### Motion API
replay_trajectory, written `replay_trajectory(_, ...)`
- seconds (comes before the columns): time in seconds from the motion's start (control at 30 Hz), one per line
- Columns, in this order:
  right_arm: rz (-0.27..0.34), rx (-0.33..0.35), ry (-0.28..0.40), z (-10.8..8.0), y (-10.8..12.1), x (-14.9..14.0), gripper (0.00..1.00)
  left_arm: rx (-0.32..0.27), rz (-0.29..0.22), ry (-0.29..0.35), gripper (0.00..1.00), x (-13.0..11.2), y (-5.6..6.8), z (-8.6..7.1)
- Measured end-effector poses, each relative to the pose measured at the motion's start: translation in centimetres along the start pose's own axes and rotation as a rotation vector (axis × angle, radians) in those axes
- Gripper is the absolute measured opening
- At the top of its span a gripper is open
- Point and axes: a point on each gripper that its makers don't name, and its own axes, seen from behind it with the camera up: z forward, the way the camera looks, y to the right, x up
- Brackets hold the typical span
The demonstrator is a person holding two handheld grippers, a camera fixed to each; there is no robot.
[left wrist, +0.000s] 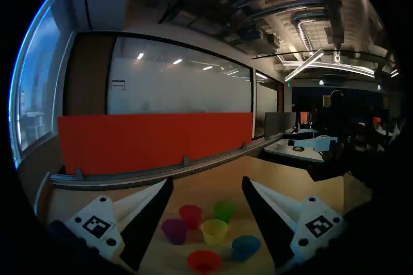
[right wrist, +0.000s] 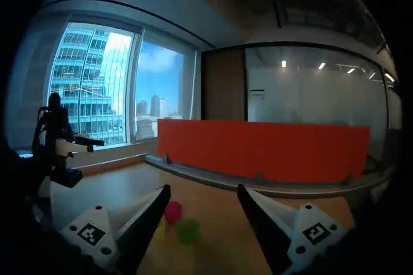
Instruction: Pour water
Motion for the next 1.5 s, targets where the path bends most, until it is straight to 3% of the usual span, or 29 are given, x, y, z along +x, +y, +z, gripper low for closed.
replay_trajectory(0.27, -0.011, 0.004, -0.015, 0.1, -0.2, -0.2, 1.00, -0.033, 0.019, -0.046, 0.99, -1.3, 0.5, -0.1)
replay_trajectory(0.7, -0.019, 0.018, -0.037, 0.5, -0.7, -0.6, 1.00, -0.110, 0.103, -0.163, 0.98, -4.6, 2.3, 0.1)
replay_trajectory(1.3, -0.031, 0.032, -0.082, 1.2, -0.9, -1.9, 1.00, -0.209, 0.138, -0.264, 0.99, -7.9, 4.4, 0.8)
replay_trajectory(1.5, -0.037, 0.041, -0.108, 1.7, -1.0, -2.7, 1.00, -0.258, 0.151, -0.331, 0.99, -10.4, 5.5, 1.0)
